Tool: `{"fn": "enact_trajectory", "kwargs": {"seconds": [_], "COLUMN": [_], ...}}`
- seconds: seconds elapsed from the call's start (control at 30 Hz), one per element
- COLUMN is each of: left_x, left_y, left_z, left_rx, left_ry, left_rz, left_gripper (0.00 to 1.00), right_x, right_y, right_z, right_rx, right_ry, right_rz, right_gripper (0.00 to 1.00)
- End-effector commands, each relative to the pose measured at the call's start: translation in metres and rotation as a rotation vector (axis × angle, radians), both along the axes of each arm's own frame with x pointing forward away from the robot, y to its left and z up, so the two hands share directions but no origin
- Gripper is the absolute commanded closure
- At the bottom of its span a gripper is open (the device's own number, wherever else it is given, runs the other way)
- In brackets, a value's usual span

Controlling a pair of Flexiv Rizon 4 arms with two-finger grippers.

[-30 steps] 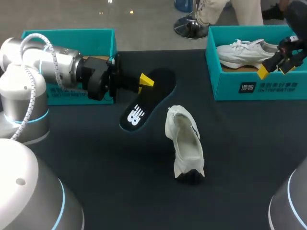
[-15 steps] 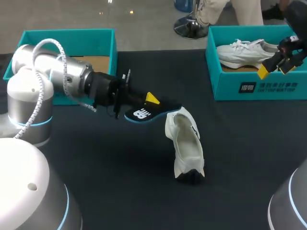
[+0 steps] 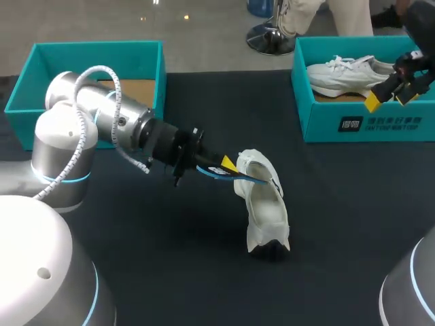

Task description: Take the shoe out of the shoebox, open the shoe tongue, remove and reinsert the insole, then place the shoe into the shoebox

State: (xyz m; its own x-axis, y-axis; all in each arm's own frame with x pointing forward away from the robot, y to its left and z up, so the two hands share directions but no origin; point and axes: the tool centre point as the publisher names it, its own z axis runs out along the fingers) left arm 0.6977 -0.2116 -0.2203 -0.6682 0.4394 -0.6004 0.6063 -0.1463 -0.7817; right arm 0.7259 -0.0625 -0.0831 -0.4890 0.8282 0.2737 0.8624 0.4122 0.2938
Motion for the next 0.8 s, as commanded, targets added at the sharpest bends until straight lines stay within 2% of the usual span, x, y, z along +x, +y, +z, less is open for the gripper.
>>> {"fn": "enact_trajectory", "kwargs": {"seconds": [0.03, 0.27, 0.8], "left_x": [-0.005, -0.014, -0.011], "left_y": [-0.011, -0.025, -0.035], "left_z": [-0.010, -0.027, -0.058], "left_rx": [0.005, 0.001, 0.018], "left_ry": [-0.007, -0.087, -0.118], "left_rz": [-0.014, 0.005, 0.056], "left_gripper": [1.00, 1.00, 1.00], "right_x": [0.003, 0.003, 0.003], "right_y": [0.000, 0.000, 0.000], "right_z": [0.000, 0.000, 0.000], "right_rx": [-0.003, -0.003, -0.003], "right_ry": [0.005, 0.005, 0.005], "right_rz": [0.000, 0.000, 0.000], "right_gripper": [0.00, 0.00, 0.00]}}
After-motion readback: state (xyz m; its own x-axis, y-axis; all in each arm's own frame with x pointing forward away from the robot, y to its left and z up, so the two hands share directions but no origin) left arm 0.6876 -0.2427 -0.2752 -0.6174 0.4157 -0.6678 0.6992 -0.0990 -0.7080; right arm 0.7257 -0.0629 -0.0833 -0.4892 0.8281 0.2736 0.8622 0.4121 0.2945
